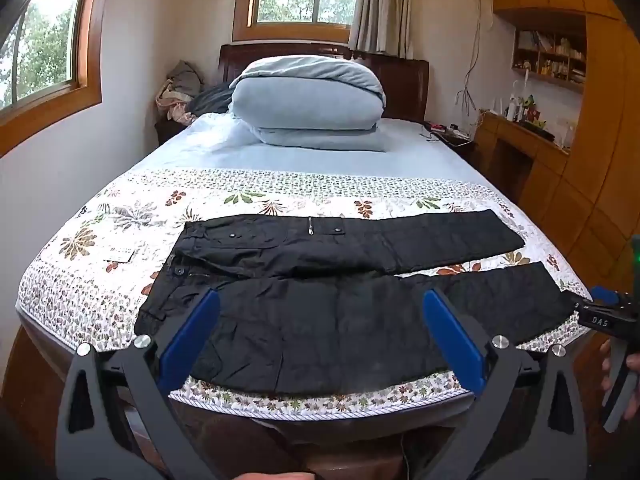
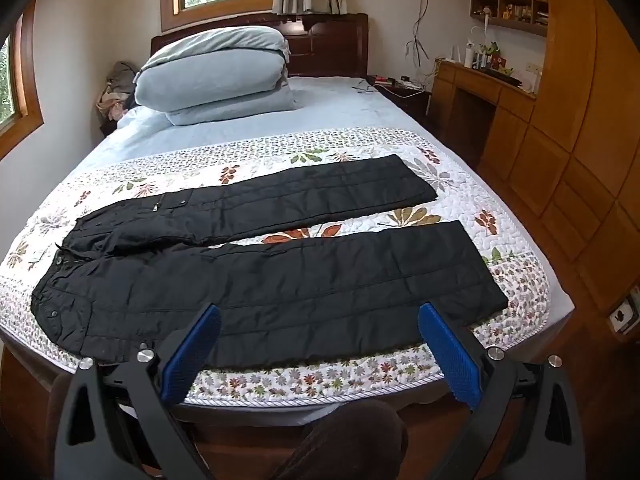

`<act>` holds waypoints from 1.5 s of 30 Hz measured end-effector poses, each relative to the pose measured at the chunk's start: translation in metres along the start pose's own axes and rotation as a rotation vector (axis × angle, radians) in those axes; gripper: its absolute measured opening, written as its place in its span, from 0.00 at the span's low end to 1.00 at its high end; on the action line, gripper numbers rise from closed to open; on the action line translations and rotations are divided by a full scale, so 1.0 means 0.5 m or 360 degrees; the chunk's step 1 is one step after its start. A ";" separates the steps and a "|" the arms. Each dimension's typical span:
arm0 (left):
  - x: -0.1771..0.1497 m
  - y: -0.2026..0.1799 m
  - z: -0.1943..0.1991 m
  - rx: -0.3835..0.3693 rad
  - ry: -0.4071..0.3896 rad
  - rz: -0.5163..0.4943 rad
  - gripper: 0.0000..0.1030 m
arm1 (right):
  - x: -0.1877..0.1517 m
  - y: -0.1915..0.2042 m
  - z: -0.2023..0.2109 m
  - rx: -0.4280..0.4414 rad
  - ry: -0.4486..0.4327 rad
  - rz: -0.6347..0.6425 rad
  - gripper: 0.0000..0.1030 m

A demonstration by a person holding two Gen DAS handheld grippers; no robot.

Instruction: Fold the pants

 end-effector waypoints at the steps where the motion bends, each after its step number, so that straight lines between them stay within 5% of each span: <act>1: -0.001 -0.001 -0.003 0.0006 0.0003 -0.0005 0.98 | 0.001 -0.001 0.000 0.0001 -0.0001 -0.0006 0.97; 45: -0.014 0.007 -0.023 0.0016 0.0032 -0.0012 0.98 | 0.008 0.004 0.012 0.0038 -0.0023 -0.0012 0.97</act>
Point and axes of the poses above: each gripper's, at about its wrist camera, not at the fingertips, and z roughly against the way its jaws point, y to its left, x to its top, the point moved 1 cm from there along -z, roughly the way its jaws point, and after that the axes turned 9 degrees about -z, right-handed, at the moved point
